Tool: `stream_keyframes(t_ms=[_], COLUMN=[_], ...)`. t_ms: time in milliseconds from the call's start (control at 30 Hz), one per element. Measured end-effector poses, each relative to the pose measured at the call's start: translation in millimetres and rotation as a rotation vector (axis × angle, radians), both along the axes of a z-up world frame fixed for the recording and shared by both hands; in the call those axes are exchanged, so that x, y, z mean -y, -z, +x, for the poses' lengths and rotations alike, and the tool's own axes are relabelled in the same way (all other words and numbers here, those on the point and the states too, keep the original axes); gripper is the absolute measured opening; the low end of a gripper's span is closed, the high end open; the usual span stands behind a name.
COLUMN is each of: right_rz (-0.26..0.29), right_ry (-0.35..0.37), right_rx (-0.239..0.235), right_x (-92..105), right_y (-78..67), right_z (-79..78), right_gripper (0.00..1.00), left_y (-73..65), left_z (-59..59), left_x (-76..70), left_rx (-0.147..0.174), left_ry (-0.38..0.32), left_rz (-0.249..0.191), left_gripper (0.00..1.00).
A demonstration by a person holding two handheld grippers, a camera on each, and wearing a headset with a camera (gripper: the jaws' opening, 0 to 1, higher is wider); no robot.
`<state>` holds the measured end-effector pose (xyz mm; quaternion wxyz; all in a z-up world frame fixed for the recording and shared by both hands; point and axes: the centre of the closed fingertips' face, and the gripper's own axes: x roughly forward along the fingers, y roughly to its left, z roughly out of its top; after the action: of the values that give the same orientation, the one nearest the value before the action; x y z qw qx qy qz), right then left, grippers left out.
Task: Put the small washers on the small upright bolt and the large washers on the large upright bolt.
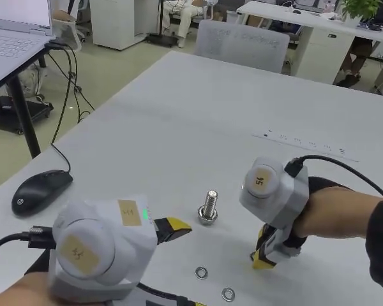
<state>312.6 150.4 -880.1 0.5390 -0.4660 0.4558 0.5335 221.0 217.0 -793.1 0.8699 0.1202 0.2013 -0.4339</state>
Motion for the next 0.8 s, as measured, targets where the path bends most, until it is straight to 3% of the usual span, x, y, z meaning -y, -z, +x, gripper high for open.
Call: stream_keyframes(t_ms=[233, 800], right_rz=[-0.012, 0.004], right_ry=[-0.031, -0.005], right_rx=[0.012, 0.007], right_x=[-1.1, 1.0], right_y=[0.4, 0.6], right_z=[-4.0, -4.1], right_gripper=[0.14, 0.13], left_y=[0.8, 2.6], left_z=[-0.1, -1.4], left_x=[-0.6, -1.1], left_rx=[-0.002, -0.008], left_ry=[-0.001, 0.001], left_rz=[0.003, 0.011], left_gripper=[0.70, 0.70])
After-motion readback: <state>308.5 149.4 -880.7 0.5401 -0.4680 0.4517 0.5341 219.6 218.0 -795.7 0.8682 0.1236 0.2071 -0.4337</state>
